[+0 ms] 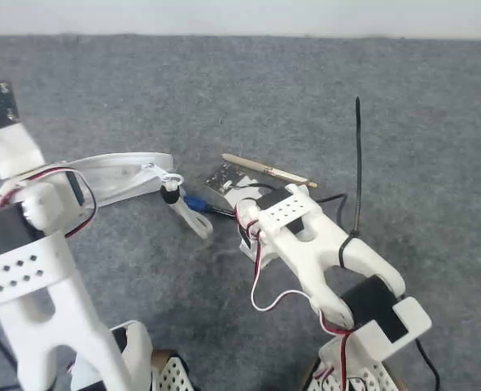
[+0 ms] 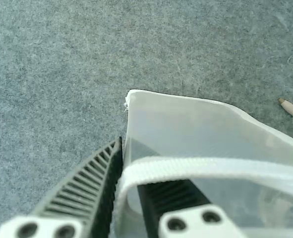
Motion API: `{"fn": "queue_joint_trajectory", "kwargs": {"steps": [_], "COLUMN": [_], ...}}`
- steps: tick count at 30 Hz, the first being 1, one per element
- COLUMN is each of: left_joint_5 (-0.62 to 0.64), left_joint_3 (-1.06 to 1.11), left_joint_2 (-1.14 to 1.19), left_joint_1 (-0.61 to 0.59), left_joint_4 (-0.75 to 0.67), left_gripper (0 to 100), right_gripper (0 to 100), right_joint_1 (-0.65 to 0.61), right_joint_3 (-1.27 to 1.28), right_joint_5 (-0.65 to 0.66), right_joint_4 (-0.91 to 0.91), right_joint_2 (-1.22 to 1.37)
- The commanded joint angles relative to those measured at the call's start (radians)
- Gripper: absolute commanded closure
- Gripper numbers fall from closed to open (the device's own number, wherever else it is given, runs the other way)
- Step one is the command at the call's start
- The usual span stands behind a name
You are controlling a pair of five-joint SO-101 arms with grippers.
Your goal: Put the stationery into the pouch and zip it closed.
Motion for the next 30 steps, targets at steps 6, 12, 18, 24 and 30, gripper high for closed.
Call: {"fn": "queue_joint_trajectory", "kwargs": {"steps": [6, 12, 18, 24, 30], "left_joint_5": [0.009, 0.009, 0.009, 0.009, 0.011], "left_joint_3": [-0.008, -0.008, -0.008, -0.008, -0.008], "left_joint_2": [0.000, 0.000, 0.000, 0.000, 0.000], "left_joint_1": [0.000, 0.000, 0.000, 0.000, 0.000], "left_joint_4": [-0.025, -0.025, -0.025, -0.025, -0.026], "left_gripper": [99, 99, 99, 99, 99], "right_gripper": [99.4, 99.3, 99.3, 99.3, 99.3], "right_joint_1": [0.012, 0.010, 0.024, 0.036, 0.031], "right_joint_3": [-0.012, -0.008, -0.012, -0.009, -0.009], "right_joint_5": [0.012, 0.005, 0.003, 0.002, -0.077], "right_joint_4": [-0.042, -0.031, 0.030, 0.116, 0.166], "right_joint_2": [-0.045, -0.104, -0.194, -0.371, -0.503]}}
